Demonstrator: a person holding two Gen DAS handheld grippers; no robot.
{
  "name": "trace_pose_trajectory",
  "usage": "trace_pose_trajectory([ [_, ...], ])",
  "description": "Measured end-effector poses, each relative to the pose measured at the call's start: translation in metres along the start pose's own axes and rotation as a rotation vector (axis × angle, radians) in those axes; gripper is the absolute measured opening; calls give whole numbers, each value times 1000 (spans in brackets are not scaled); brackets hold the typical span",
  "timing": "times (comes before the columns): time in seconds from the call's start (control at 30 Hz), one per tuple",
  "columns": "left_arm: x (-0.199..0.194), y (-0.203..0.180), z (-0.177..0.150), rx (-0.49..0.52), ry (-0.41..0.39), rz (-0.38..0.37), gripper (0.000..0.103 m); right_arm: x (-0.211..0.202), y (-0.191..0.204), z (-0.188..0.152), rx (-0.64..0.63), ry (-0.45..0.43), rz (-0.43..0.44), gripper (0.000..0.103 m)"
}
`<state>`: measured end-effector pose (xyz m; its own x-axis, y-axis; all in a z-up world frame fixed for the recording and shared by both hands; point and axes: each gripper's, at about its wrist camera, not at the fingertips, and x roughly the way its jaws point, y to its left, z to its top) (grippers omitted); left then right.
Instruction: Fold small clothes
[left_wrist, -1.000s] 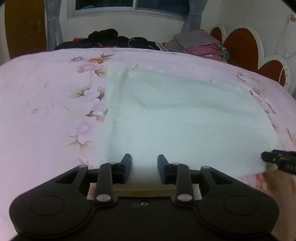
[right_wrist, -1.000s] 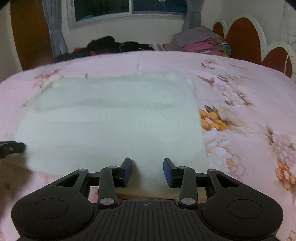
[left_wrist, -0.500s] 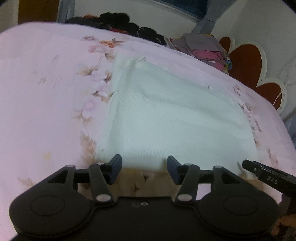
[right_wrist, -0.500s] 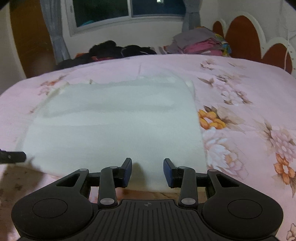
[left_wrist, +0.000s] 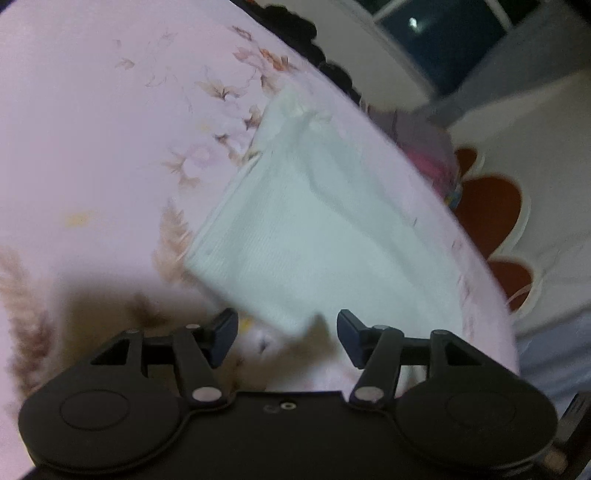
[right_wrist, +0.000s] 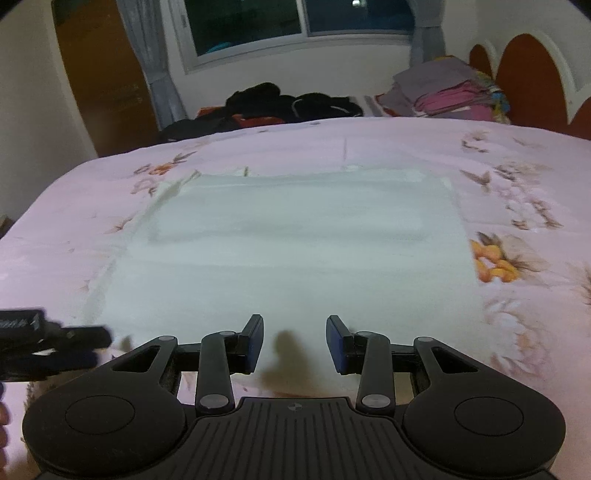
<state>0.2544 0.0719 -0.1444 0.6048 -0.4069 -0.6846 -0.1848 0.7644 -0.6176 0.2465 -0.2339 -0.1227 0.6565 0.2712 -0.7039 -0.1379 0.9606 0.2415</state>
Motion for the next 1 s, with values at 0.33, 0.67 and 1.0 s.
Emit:
trace_pose_trajectory([
  [0.33,38,3,21,-113,-153,-92,52,54,8,42,6,-36,-4,37],
  [0.67,50,8,32,-131,-181,-51,7,88,18,33,-89,3,-105,37],
  [1.0,21,-70,30,176,-293,-16,7,84,9,34,-12,-26,-71,38],
])
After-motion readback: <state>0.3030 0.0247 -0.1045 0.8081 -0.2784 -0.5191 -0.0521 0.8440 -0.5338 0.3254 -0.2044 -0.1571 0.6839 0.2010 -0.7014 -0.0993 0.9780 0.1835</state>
